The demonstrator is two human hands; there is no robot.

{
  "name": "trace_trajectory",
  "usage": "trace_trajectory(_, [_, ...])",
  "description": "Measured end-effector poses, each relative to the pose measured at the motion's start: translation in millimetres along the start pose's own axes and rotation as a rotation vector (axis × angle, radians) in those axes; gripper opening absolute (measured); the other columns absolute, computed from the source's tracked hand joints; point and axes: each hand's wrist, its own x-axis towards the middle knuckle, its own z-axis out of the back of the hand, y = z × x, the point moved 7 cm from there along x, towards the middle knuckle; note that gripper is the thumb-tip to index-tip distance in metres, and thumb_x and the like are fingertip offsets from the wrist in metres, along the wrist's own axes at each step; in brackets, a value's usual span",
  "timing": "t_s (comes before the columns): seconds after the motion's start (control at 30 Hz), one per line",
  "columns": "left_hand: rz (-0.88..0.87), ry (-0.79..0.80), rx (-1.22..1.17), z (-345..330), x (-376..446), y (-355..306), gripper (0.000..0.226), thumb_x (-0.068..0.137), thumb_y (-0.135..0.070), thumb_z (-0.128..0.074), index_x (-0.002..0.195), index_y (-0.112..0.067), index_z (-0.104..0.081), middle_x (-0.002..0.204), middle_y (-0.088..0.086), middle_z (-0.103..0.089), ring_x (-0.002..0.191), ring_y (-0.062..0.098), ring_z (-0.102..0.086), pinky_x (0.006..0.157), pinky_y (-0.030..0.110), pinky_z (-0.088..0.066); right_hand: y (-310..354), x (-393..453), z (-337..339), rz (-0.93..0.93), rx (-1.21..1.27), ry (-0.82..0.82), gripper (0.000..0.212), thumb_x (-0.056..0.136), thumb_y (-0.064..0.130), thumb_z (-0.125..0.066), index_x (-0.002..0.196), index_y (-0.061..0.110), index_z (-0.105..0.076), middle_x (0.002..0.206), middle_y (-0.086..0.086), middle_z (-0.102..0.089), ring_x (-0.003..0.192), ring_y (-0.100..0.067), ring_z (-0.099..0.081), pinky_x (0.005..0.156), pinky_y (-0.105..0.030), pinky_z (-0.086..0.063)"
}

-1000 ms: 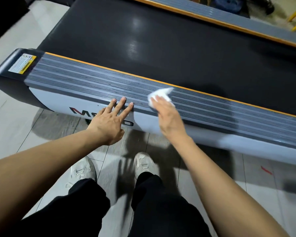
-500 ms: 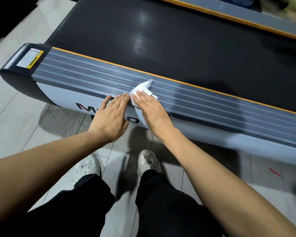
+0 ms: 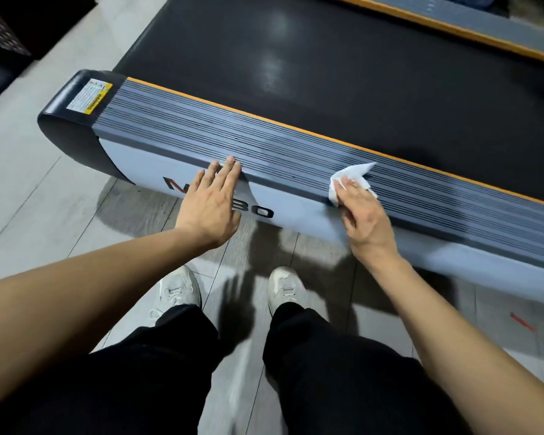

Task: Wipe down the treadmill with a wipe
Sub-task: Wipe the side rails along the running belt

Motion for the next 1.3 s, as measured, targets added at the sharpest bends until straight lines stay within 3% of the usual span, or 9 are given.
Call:
trace_trajectory(0.17, [-0.034, -0.027, 0.044, -0.5, -1.2, 3.9, 0.088, 0.100, -0.038, -0.050, 0.164, -0.020, 0.007, 0.171, 0.007, 0.011, 0.159, 0.026, 0.005, 0.129, 0.042, 0.002, 71.3, 48.4, -37.6, 0.128, 0.005, 0.038, 0.047, 0.102, 0.017, -0.050, 0.149, 0.012, -0.048, 0.153, -0.011, -0.048, 0.146, -0.028, -0.039, 0.119, -0.053, -0.031])
trace_trajectory(0.33, [0.011, -0.070, -0.037, 1.8, -3.4, 18.9, 0.084, 0.097, -0.032, -0.053, 0.165, -0.020, -0.004, 0.172, 0.011, 0.003, 0.159, 0.029, 0.001, 0.129, 0.042, -0.002, 140.9, 97.0, -75.0, 0.240, -0.043, 0.141, 0.059, 0.104, 0.016, -0.050, 0.159, 0.017, -0.029, 0.165, -0.002, -0.027, 0.155, -0.018, -0.018, 0.126, -0.037, -0.012])
trace_trajectory(0.47, [0.135, -0.167, -0.100, 8.4, 3.0, 54.1, 0.079, 0.100, -0.036, -0.050, 0.164, -0.015, -0.010, 0.171, 0.015, -0.002, 0.158, 0.031, -0.002, 0.128, 0.043, -0.005, 122.4, 99.4, -66.3, 0.288, 0.006, 0.246, 0.057, 0.103, 0.007, -0.046, 0.158, 0.015, -0.032, 0.165, -0.005, -0.028, 0.154, -0.020, -0.021, 0.127, -0.039, -0.014])
trace_trajectory(0.6, [0.052, -0.156, -0.081, -1.7, 6.7, 71.7, 0.086, 0.097, -0.039, -0.053, 0.165, -0.023, -0.002, 0.172, 0.009, 0.006, 0.159, 0.027, 0.005, 0.128, 0.049, -0.013, 42.6, 78.6, -19.7, 0.049, -0.040, 0.174, 0.048, 0.105, 0.007, -0.041, 0.154, 0.005, -0.038, 0.161, -0.015, -0.034, 0.151, -0.029, -0.027, 0.125, -0.043, -0.020])
trace_trajectory(0.73, [0.108, -0.182, -0.173, -10.9, 5.5, 63.8, 0.096, 0.085, -0.054, -0.039, 0.165, -0.018, 0.001, 0.171, 0.011, 0.013, 0.158, 0.027, 0.013, 0.127, 0.047, -0.011, 7.8, 70.5, -2.6, 0.045, -0.081, 0.259, 0.049, 0.109, 0.014, -0.037, 0.157, 0.010, -0.031, 0.163, -0.011, -0.029, 0.154, -0.023, -0.020, 0.124, -0.048, -0.021])
trace_trajectory(1.0, [0.052, -0.169, -0.270, -6.9, 5.6, 68.5, 0.097, 0.080, -0.060, -0.027, 0.165, -0.019, -0.007, 0.171, 0.006, 0.007, 0.158, 0.024, 0.008, 0.124, 0.052, -0.024, 150.1, 169.9, -96.8, 0.209, -0.219, 0.180, 0.042, 0.091, 0.008, -0.042, 0.133, 0.003, -0.044, 0.135, -0.020, -0.048, 0.128, -0.037, -0.044, 0.113, -0.055, -0.033])
trace_trajectory(1.1, [0.053, -0.178, -0.306, -3.6, 4.3, 71.2, 0.092, 0.082, -0.052, -0.029, 0.163, -0.012, -0.017, 0.172, 0.009, -0.004, 0.159, 0.025, -0.001, 0.127, 0.046, -0.018, 204.6, 207.0, -128.2, 0.270, -0.207, 0.198, 0.053, 0.095, 0.020, -0.038, 0.146, 0.008, -0.029, 0.152, -0.017, -0.038, 0.144, -0.034, -0.032, 0.120, -0.049, -0.024])
trace_trajectory(1.2, [0.053, -0.216, -0.231, 5.2, 4.5, 84.7, 0.077, 0.086, -0.040, -0.042, 0.160, -0.019, -0.031, 0.170, 0.015, -0.016, 0.156, 0.033, -0.019, 0.120, 0.053, -0.031, 196.8, 209.8, -119.2, 0.276, -0.135, 0.279, 0.053, 0.105, 0.016, -0.034, 0.157, 0.008, -0.027, 0.164, -0.013, -0.027, 0.153, -0.027, -0.019, 0.126, -0.041, -0.013])
trace_trajectory(1.3, [0.127, -0.215, -0.199, 15.4, 6.8, 122.6, 0.074, 0.089, -0.041, -0.055, 0.158, -0.039, -0.030, 0.170, 0.017, -0.007, 0.155, 0.037, -0.017, 0.120, 0.055, -0.026, 153.2, 176.3, -79.3, 0.153, -0.105, 0.166, 0.046, 0.099, 0.003, -0.039, 0.144, -0.001, -0.045, 0.150, -0.023, -0.043, 0.145, -0.037, -0.034, 0.123, -0.049, -0.022])
